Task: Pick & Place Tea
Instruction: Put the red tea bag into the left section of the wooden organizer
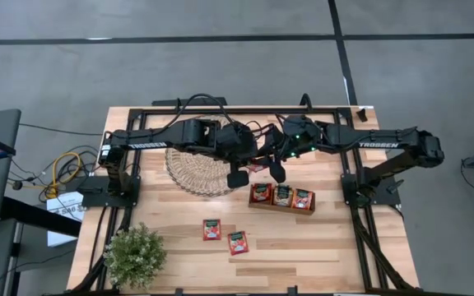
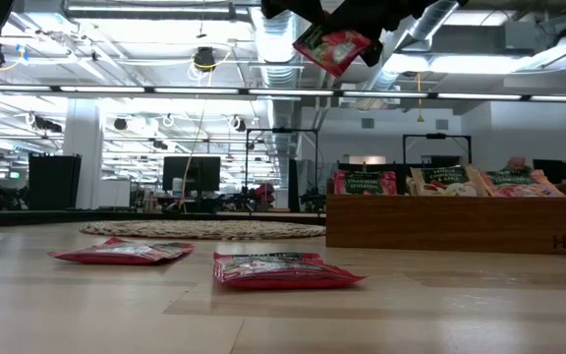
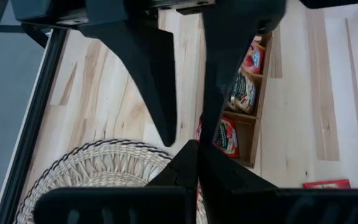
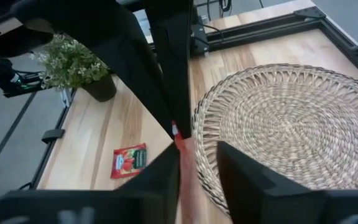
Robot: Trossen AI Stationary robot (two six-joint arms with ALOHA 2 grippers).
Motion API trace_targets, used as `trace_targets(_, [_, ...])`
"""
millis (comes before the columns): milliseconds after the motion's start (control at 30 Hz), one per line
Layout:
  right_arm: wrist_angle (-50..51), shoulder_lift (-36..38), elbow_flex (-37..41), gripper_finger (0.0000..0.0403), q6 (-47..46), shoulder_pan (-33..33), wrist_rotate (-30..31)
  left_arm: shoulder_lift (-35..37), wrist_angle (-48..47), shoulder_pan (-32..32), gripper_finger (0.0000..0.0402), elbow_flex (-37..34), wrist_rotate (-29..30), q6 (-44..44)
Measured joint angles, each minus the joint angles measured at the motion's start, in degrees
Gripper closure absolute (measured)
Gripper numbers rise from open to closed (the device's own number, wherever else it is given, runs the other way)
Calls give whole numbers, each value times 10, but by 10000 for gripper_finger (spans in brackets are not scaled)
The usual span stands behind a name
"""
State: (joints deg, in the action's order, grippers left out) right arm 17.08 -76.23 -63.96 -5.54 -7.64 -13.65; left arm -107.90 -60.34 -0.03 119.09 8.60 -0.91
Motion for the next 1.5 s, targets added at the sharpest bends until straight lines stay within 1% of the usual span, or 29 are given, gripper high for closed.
trace_targets(167, [0, 0, 0, 380, 1, 2, 0, 0, 2, 0, 401, 0, 0, 0])
trace_targets(233, [0, 0, 0, 396, 5, 5, 0, 0, 2, 0, 401, 0, -8, 0])
trace_targets(400, [-3, 0, 0, 401, 8, 14, 5, 0, 4, 0, 401, 0, -12, -1])
trace_targets(500, [-4, 0, 0, 402, 8, 24, 33, 0, 4, 0, 402, 0, -10, 1])
trace_targets(633, [-4, 0, 0, 402, 3, 30, 46, 0, 4, 0, 395, 0, -9, 12])
trace_targets(800, [-5, 0, 0, 402, -5, 32, 47, 0, 4, 0, 356, 0, -5, 15])
trace_targets(933, [-5, 2, 1, 403, -18, 31, 50, 0, -6, 0, 309, 0, 34, 14])
trace_targets(1033, [0, 3, 1, 403, -34, 38, 60, 4, -36, 0, 279, 0, 55, 13])
trace_targets(1167, [25, 3, 1, 403, -66, 67, 104, 13, -97, 0, 257, 0, 65, 15])
trace_targets(1267, [8, 3, 15, 403, -97, 108, 164, 16, -136, 0, 252, 0, 87, 9])
trace_targets(1333, [-3, 2, 31, 403, -120, 137, 216, 17, -143, 2, 252, 0, 97, -5])
trace_targets(1433, [-10, 2, 49, 403, -166, 183, 307, 17, -146, 4, 252, 0, 96, -9])
trace_targets(1500, [-38, 2, 69, 403, -194, 214, 369, 17, -146, 5, 252, 0, 94, -10])
